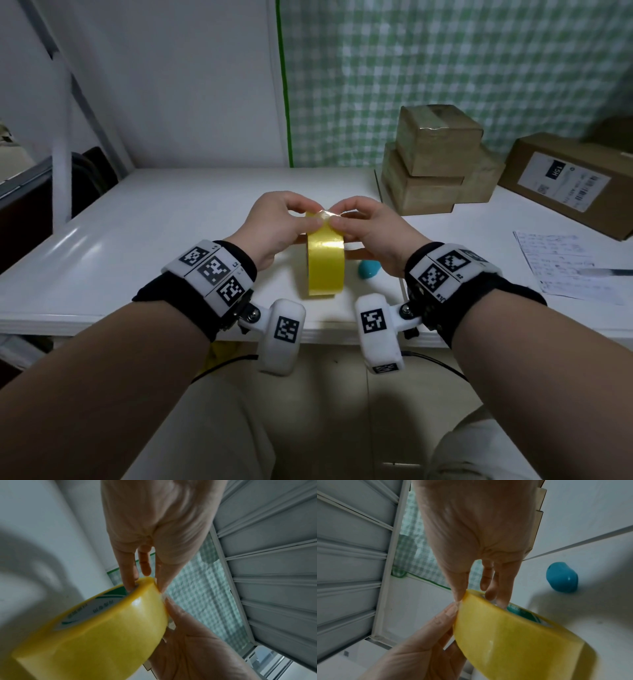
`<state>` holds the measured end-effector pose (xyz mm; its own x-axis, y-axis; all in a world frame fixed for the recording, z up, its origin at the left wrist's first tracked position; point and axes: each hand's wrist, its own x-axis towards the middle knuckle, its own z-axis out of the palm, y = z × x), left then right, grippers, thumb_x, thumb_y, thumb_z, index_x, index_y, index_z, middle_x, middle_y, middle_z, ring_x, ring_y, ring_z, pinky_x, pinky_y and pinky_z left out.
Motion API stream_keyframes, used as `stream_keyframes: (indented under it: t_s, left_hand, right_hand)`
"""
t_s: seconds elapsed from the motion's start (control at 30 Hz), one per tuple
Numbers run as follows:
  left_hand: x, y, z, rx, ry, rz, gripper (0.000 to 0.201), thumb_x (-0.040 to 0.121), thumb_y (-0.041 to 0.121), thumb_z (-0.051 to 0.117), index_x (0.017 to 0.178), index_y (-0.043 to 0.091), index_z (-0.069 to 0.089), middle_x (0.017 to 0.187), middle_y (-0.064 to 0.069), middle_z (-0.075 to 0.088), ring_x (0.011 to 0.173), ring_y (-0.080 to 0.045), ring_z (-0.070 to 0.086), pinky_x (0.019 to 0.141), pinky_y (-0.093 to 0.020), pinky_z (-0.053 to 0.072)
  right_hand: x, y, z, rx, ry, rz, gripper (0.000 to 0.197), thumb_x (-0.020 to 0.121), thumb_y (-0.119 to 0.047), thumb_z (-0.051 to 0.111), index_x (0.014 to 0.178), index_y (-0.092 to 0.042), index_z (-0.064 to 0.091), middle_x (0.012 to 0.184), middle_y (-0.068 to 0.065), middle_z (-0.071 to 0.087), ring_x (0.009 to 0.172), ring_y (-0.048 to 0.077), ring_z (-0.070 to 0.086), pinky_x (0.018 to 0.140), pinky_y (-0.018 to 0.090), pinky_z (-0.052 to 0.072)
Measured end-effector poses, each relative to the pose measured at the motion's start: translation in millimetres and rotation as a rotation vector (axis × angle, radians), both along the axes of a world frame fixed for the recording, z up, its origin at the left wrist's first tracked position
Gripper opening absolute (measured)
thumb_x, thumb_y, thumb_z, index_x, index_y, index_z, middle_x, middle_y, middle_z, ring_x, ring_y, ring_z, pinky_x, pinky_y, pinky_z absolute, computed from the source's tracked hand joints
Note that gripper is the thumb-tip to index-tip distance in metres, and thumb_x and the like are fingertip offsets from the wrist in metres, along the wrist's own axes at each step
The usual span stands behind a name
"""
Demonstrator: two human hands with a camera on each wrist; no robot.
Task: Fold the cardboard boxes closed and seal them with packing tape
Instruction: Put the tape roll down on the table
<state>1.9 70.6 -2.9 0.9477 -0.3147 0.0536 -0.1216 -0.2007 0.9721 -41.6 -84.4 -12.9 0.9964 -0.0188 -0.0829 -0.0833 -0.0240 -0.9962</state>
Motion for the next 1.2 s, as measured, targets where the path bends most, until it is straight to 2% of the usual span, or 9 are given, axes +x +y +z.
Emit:
stream_keyframes:
  t_s: [0.2,0.37,0.43,0.53,0.63,0.77,0.97,1.1,1.2]
  left_hand:
    - [-3,4,0,0.004,-0.062,-0.001,0.026,0.079,-0.005,0.069,0.085,0.02,0.064,0.097,-0.005,0.052,0.073,-0.015,0.057,0.063,-0.025,0.057]
    - [-6,2,-1,0.005,-0.059,0.047,0.009,0.083,0.006,0.069,0.083,0.015,0.066,0.103,-0.013,0.06,0.082,-0.02,0.064,0.066,-0.028,0.059]
    - [-6,0,-2,0.013,0.011,0.091,0.009,0.086,0.015,0.067,0.094,0.013,0.062,0.106,-0.013,0.055,0.091,-0.024,0.062,0.066,-0.031,0.059]
    - [-7,2,-2,0.042,0.276,0.013,0.04,0.089,0.028,0.064,0.12,0.013,0.044,0.104,-0.008,0.06,0.08,-0.02,0.065,0.062,-0.028,0.058]
    - [-5,3,-3,0.045,0.331,-0.056,0.053,0.088,0.016,0.065,0.134,0.012,0.039,0.11,-0.013,0.065,0.087,-0.021,0.067,0.071,-0.031,0.058]
    - [0,-11,-6,0.053,0.122,0.046,0.049,0.083,0.011,0.069,0.127,0.016,0.047,0.103,-0.012,0.063,0.084,-0.022,0.062,0.071,-0.031,0.051]
    - [12,-29,-13,0.607,-0.314,-0.034,0.037,0.079,0.007,0.058,0.105,0.028,0.043,0.066,0.001,0.044,0.065,-0.023,0.046,0.06,-0.038,0.037]
    - [19,-40,-25,0.87,-0.38,-0.195,0.025,0.085,0.01,0.05,0.093,0.033,0.057,0.097,0.007,0.057,0.095,-0.019,0.051,0.076,-0.029,0.039]
    - [25,-53,-34,1.008,-0.366,-0.231,0.04,0.088,0.012,0.048,0.119,0.034,0.059,0.133,0.004,0.052,0.123,-0.019,0.047,0.1,-0.036,0.041]
  right_hand:
    - [4,4,2,0.015,0.031,-0.027,0.012,0.093,-0.014,0.059,0.081,-0.015,0.059,0.08,0.003,0.06,0.073,0.012,0.058,0.073,0.033,0.056]
    - [4,4,3,0.042,0.042,-0.047,0.012,0.094,-0.014,0.057,0.083,-0.013,0.059,0.083,0.003,0.063,0.077,0.013,0.062,0.071,0.031,0.057]
    - [5,6,2,0.039,0.031,-0.079,0.012,0.094,-0.013,0.057,0.082,-0.014,0.058,0.079,0.002,0.061,0.074,0.013,0.06,0.065,0.028,0.057]
    - [7,9,1,0.02,-0.002,-0.124,0.01,0.093,-0.009,0.058,0.085,-0.014,0.058,0.085,0.004,0.06,0.071,0.014,0.059,0.062,0.025,0.055]
    - [6,6,-3,0.023,-0.013,-0.154,0.016,0.091,-0.007,0.06,0.104,-0.016,0.06,0.104,0.011,0.058,0.071,0.015,0.061,0.065,0.028,0.056]
    - [2,-6,-10,-0.049,0.074,-0.216,0.04,0.095,-0.021,0.055,0.134,-0.025,0.046,0.116,0.007,0.056,0.083,0.021,0.06,0.07,0.032,0.057]
    - [-2,-34,-31,-0.549,0.191,-0.143,0.027,0.093,-0.009,0.048,0.11,-0.018,0.067,0.099,0.005,0.056,0.079,0.017,0.052,0.058,0.026,0.052]
    - [5,-38,-42,-0.722,0.235,-0.074,0.028,0.091,-0.007,0.052,0.111,-0.016,0.068,0.1,0.004,0.059,0.077,0.016,0.054,0.067,0.028,0.052]
    - [10,-40,-45,-0.826,0.235,-0.049,0.031,0.089,-0.006,0.053,0.115,-0.016,0.067,0.115,0.005,0.063,0.085,0.014,0.053,0.072,0.022,0.043]
